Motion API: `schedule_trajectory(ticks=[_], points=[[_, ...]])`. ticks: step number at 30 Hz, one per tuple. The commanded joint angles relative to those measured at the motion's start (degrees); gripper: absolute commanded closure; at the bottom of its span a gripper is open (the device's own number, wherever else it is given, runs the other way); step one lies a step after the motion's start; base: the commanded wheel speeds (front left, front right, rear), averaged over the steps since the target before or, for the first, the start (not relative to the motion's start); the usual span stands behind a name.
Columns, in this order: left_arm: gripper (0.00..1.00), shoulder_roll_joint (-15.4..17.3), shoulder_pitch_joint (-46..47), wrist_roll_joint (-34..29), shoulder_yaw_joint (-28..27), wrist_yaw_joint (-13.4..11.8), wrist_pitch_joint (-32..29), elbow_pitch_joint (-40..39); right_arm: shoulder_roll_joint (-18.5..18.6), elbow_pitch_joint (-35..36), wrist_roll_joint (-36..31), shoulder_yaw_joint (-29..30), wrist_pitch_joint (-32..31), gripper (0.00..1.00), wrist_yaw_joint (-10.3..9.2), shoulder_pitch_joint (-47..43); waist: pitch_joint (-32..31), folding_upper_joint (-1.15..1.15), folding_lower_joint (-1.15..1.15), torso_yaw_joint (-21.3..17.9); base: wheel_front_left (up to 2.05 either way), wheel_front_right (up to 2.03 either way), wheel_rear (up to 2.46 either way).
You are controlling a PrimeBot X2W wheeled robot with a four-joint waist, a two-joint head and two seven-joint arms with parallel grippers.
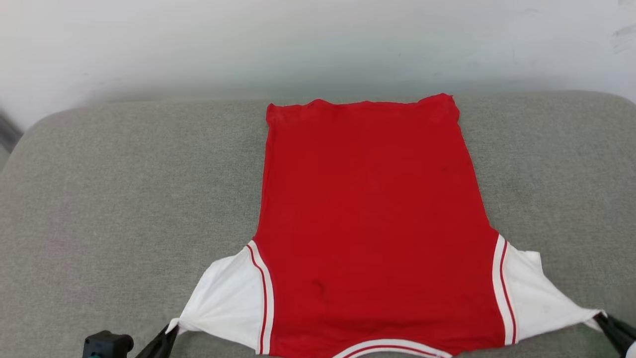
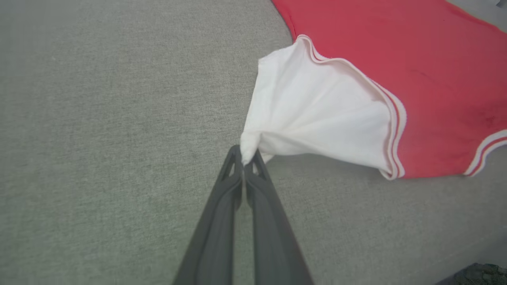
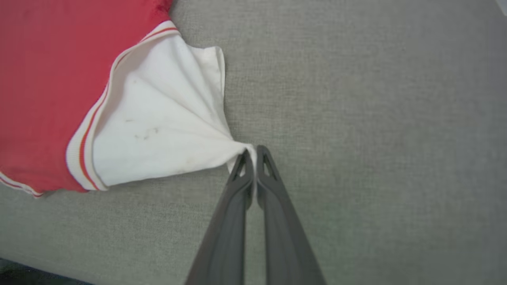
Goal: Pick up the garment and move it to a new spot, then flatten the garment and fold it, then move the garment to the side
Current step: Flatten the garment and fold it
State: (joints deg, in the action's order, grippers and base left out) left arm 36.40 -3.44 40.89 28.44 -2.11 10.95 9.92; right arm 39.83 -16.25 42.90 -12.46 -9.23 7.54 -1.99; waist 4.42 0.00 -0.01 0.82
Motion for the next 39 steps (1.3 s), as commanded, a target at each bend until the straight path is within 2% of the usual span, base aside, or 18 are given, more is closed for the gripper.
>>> schedule_trajectory(ticks=[1,7,8,9,10,13,17,22,25,28,32,39], points=[[1.0,0.4,-0.8,0.4,-0.5,-0.6,0.3,-0.4,-0.3,0.7,0.2,0.6,-0.7,1.0,-0.09,-1.7,-0.2,0.0,0.01,0.1,0.0,0.0,0.0],[1.0,-0.4,-3.9,1.4,0.0,-1.1,0.8,-2.0,-2.2,4.2,0.0,3.3,-3.6,1.0,-0.08,-5.3,-0.2,0.0,0.01,0.0,0.0,0.0,0.0],[1.0,-0.5,-4.0,1.5,0.1,-0.9,0.9,-2.2,-2.3,4.6,-0.3,3.5,-4.3,0.87,-0.08,-5.5,0.0,0.0,0.01,0.0,0.0,0.0,0.0],[1.0,-0.7,-4.0,1.6,0.3,-0.7,0.8,-2.5,-2.1,4.9,-0.9,3.8,-4.7,0.22,-0.08,-5.6,0.2,0.0,0.01,0.1,0.0,0.0,0.0],[1.0,-0.9,-3.9,1.7,0.6,-0.4,0.8,-3.1,-2.1,5.1,-0.7,4.0,-5.9,0.0,-0.08,-5.8,0.4,0.0,0.01,0.2,0.0,0.0,0.0],[1.0,-1.0,-4.0,1.4,1.4,0.3,0.4,-4.9,-1.7,7.5,-0.6,5.4,-7.5,0.0,-0.07,-4.6,1.5,0.0,0.01,0.5,0.0,0.0,0.0],[1.0,-0.9,-3.2,-0.2,2.3,-0.5,0.0,-8.8,-1.3,11.8,0.5,8.7,-10.7,0.0,-0.06,-1.3,4.4,0.0,0.01,2.2,0.0,0.0,0.0],[1.0,-0.8,-1.0,-2.8,4.1,-0.8,-1.3,-14.6,-0.9,16.9,0.1,12.6,-16.5,0.0,-0.06,5.7,9.4,0.0,0.01,6.0,0.0,0.0,0.0],[1.0,-1.8,0.6,-3.4,4.8,-0.9,-2.0,-17.6,-1.4,17.6,-1.2,14.6,-20.0,0.0,-0.05,11.8,12.5,0.0,0.01,8.7,0.0,0.0,0.0],[1.0,-2.7,2.1,-4.2,5.6,-0.6,-2.1,-19.5,-0.1,16.7,-3.3,15.5,-23.9,0.0,-0.06,18.5,15.3,0.0,0.01,11.2,0.0,0.0,0.0],[1.0,-4.8,4.0,-5.1,7.1,0.0,-1.7,-20.2,-0.2,13.3,-6.1,17.0,-27.8,0.0,-0.05,29.1,18.7,0.0,0.01,14.4,0.0,0.0,0.0],[1.0,-7.9,6.9,-6.1,8.9,1.4,-0.2,-19.2,-1.0,3.3,-12.1,17.9,-34.8,0.0,-0.06,45.4,24.0,0.0,0.01,19.0,0.0,0.0,0.0]])
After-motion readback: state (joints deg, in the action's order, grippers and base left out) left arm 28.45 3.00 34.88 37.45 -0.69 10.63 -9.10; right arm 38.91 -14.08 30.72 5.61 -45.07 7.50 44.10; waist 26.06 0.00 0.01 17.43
